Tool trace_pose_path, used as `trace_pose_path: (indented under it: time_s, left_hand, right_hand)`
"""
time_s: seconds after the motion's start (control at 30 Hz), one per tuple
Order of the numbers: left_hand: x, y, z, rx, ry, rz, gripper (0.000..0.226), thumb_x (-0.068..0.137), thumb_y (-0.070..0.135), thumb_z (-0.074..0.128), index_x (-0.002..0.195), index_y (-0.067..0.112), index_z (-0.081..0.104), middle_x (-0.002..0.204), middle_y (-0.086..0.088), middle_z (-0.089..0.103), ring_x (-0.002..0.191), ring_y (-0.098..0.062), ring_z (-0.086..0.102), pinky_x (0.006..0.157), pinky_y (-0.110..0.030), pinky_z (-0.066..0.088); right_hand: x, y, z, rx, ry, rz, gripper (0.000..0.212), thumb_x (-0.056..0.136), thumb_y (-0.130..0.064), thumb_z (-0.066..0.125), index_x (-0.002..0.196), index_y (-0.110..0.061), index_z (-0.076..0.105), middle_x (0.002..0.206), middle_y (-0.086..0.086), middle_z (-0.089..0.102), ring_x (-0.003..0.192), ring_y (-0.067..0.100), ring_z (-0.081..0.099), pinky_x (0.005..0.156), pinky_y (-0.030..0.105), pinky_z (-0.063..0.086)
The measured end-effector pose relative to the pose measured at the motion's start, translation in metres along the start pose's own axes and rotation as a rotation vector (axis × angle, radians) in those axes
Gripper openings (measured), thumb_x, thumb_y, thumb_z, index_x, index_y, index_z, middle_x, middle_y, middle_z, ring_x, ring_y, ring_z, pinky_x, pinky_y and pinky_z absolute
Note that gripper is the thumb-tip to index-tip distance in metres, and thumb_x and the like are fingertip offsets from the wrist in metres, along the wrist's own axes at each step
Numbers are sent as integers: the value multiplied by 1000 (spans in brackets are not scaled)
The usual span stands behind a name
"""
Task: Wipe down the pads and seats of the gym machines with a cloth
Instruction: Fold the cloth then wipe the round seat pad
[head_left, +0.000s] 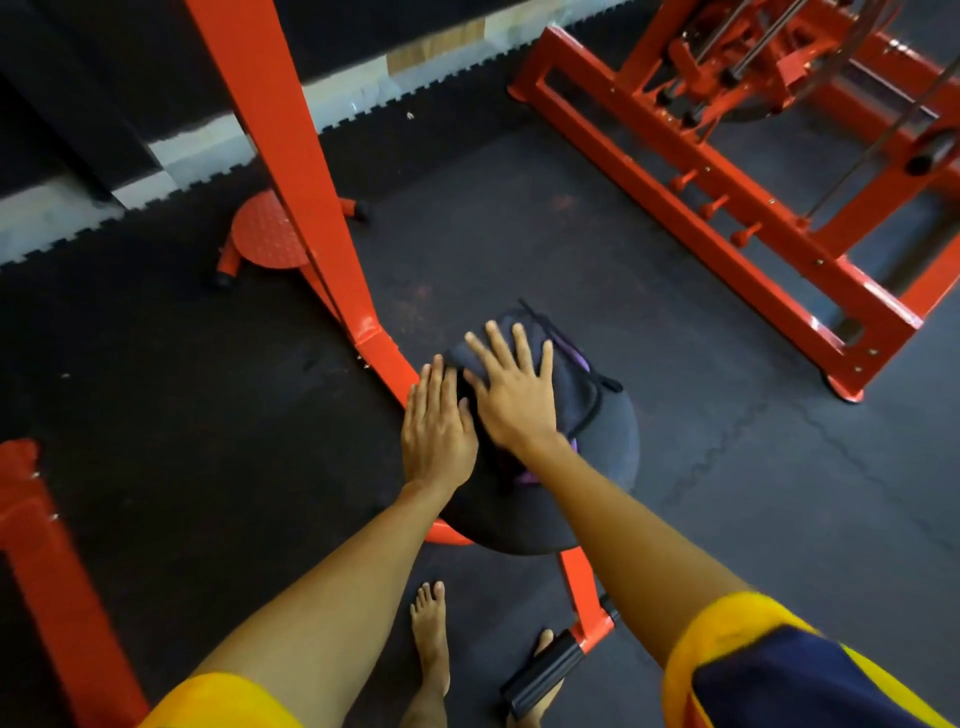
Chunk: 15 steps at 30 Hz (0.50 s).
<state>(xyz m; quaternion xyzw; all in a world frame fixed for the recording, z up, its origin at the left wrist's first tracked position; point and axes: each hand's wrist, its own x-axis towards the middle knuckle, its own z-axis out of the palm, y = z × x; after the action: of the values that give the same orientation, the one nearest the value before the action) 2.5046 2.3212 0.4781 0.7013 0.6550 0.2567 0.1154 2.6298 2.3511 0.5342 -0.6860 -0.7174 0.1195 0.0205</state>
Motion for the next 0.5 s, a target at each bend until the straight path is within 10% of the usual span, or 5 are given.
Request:
trace_pose_path:
  time_s: [0.13,0.3,0.5]
  left_hand:
    - [-2,2,-1,-11,17,14,53,99,21,40,150,5,44,159,-14,39,149,-27,34,120,-45,31]
    - [0,6,-3,12,-2,12,52,104,25,40,152,7,41,160,-13,36,150,-27,31,123,-42,27]
    - [1,7,-1,-20,14,-56,56,99,26,38,148,0,45,155,-17,43,145,-29,41,122,-39,26]
  right_hand:
    - [-50,36,0,-69,60,-124,62,101,-60,32,160,-40,27,170,-4,20,157,28,13,124,59,11]
    - [33,42,-21,-16,-57,200,58,103,-64,25,158,-46,25,168,-4,22,156,34,10,121,63,1]
    - [82,-17,-24,-239,-130,-311,55,99,-66,28,122,-34,67,128,-3,68,122,25,59,101,45,38]
